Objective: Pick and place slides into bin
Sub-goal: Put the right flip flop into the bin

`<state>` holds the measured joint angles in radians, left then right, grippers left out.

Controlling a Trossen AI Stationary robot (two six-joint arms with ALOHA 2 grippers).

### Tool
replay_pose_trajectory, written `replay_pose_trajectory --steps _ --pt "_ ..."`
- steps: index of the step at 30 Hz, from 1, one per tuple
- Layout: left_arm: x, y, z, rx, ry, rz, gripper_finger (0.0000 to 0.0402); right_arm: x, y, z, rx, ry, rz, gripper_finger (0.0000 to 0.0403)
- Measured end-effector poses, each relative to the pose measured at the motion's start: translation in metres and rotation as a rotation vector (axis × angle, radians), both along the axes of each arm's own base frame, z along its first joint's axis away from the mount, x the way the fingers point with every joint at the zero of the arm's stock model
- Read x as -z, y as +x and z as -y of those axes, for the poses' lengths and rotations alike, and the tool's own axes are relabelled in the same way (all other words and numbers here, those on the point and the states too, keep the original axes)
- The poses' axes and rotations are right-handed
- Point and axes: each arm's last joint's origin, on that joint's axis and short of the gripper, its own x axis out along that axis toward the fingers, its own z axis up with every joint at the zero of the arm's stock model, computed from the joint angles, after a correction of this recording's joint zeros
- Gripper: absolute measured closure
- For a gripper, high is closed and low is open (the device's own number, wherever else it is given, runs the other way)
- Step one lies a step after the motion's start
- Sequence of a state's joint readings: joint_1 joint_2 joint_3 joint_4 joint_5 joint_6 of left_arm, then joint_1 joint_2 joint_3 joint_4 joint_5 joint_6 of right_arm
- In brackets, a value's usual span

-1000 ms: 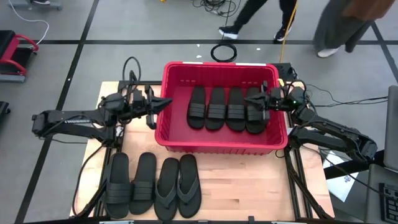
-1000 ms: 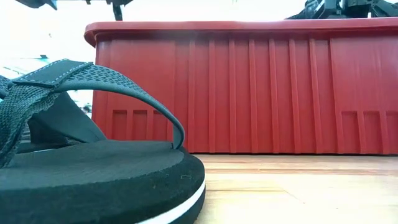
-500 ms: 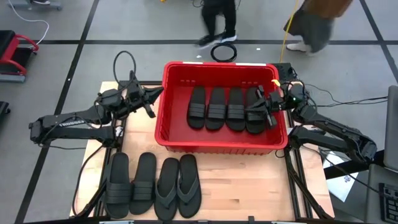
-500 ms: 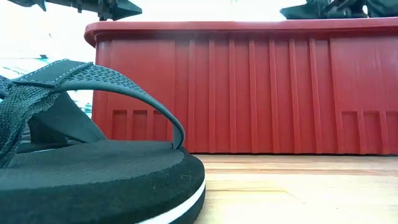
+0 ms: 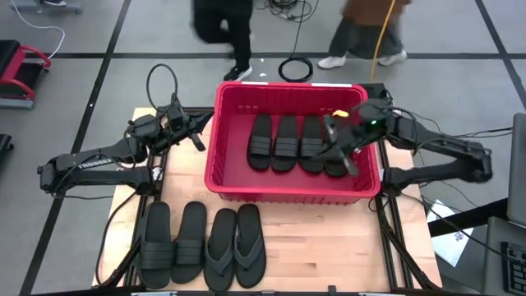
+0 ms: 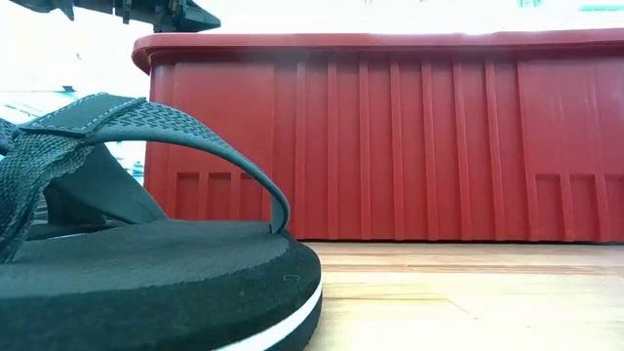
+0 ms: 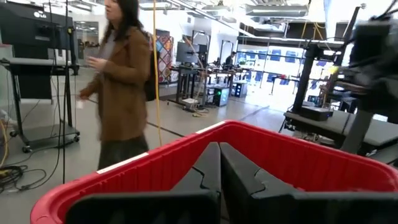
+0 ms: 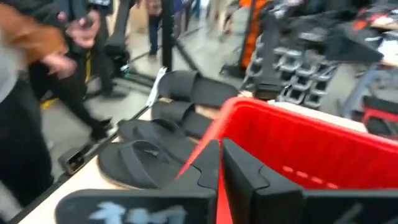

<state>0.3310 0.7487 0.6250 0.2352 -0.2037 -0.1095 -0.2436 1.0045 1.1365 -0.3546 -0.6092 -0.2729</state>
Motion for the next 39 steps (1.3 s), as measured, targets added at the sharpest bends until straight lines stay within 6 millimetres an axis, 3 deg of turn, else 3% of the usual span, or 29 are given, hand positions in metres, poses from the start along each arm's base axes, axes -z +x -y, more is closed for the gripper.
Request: replay_pose_trajectory --steps 8,13,18,23,28,32,39 --pt "0.003 -0.001 0.000 -0.001 -0.008 -0.031 0.0386 0.016 0.074 -0.061 -0.128 -0.057 -0.179 0.0291" --pt "0.009 0.000 0.000 -0.002 -0.008 -0.101 0.0381 0.031 0.096 -0.083 -0.182 -0.106 -0.219 0.0227" --pt "0.012 0.000 0.000 -0.002 -0.020 -0.138 0.0388 0.030 0.107 -0.109 -0.204 -0.121 -0.212 0.0192" --pt "0.008 -0.001 -0.001 -0.008 -0.005 -0.097 0.0400 0.040 0.119 -0.129 -0.151 -0.263 -0.213 0.0184" --pt "0.004 -0.001 -0.001 -0.017 0.002 -0.059 0.0387 0.066 0.137 -0.128 -0.085 -0.474 -0.244 0.0190" --pt "0.005 -0.001 -0.001 -0.014 -0.033 -0.040 0.0381 0.081 0.154 -0.122 -0.066 -0.447 -0.249 0.0204" --pt "0.005 -0.001 -0.001 -0.010 -0.086 -0.010 0.0395 0.094 0.155 -0.130 -0.342 -0.299 -0.296 0.0225"
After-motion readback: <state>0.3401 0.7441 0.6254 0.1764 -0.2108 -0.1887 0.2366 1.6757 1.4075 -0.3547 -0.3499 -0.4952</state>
